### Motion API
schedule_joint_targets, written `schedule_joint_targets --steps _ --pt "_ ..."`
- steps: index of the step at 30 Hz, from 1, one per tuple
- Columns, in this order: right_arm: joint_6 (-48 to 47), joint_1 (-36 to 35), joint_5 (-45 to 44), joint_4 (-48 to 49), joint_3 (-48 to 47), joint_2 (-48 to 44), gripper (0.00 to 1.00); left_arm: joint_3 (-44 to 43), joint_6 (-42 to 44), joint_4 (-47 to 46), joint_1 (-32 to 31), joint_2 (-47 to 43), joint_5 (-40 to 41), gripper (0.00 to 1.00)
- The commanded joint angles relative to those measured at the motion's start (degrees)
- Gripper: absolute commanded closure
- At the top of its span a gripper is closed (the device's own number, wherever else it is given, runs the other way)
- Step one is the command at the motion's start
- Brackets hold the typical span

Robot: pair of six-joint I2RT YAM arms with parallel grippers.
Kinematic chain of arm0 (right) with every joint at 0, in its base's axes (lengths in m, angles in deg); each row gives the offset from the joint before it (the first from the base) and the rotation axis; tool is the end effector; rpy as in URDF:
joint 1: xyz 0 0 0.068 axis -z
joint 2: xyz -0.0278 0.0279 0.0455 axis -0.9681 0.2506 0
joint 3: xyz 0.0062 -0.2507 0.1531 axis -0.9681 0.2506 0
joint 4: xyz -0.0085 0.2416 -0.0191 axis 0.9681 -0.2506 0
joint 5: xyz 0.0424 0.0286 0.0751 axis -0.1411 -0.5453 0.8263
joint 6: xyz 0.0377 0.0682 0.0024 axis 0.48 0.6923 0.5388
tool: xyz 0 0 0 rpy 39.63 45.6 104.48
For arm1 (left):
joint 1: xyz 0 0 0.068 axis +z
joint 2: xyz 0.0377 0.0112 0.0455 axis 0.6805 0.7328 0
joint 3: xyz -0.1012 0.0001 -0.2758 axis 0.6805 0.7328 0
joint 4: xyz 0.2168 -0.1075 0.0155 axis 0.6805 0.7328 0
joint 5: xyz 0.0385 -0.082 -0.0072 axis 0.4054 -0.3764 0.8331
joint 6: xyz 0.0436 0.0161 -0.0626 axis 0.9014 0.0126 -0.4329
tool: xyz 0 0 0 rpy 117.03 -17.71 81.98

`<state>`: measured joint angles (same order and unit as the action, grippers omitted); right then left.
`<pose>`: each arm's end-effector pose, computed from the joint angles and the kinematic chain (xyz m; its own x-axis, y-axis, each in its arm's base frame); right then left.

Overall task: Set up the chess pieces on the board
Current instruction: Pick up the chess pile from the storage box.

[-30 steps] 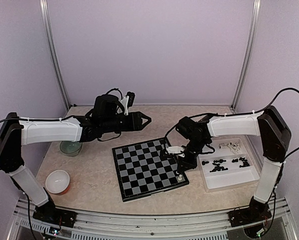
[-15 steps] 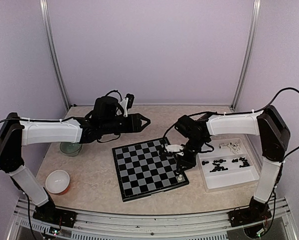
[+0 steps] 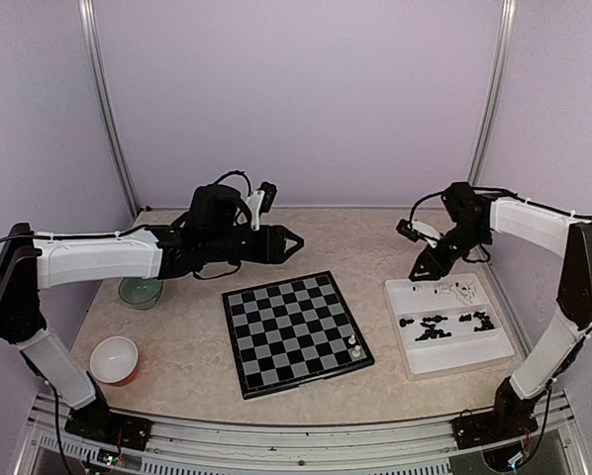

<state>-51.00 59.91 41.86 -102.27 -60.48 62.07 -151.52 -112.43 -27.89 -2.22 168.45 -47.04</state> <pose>0.3010 0.1130 0.2468 -0.5859 -0.6374 -0.5004 -0.7874 0.5938 0.1656 0.2704 -0.2854 0.2920 -0.5848 -0.0090 -0.8111 0.6061 0.6598 -0.4443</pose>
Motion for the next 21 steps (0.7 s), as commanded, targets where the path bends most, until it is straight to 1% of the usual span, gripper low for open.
schedule_joint_targets --steps 1,4,7,11,16,21 --pt "1.8 8.78 -4.9 1.87 5.45 -3.3 0.65 -2.91 5.51 3.13 -2.23 0.86 -0.98 0.44" --pt "1.55 12.03 -12.89 4.21 8.43 -4.28 0.65 -2.97 5.58 3.09 -3.0 1.8 -3.32 0.44" --pt "1.49 14.73 -17.88 5.58 9.82 -3.55 0.66 -2.66 5.48 3.35 -3.38 2.94 -5.08 0.45" --pt "1.99 17.75 -20.27 6.19 10.4 -1.51 0.69 -3.62 5.98 4.34 -3.71 4.14 -5.95 0.45" --pt "2.58 17.99 -22.67 7.83 12.14 -0.19 0.7 -4.33 5.86 3.99 -4.11 4.41 -5.22 0.45" --pt "3.23 18.2 -24.27 8.81 13.09 1.5 0.73 -4.86 5.91 4.39 -4.29 4.88 -5.43 0.44"
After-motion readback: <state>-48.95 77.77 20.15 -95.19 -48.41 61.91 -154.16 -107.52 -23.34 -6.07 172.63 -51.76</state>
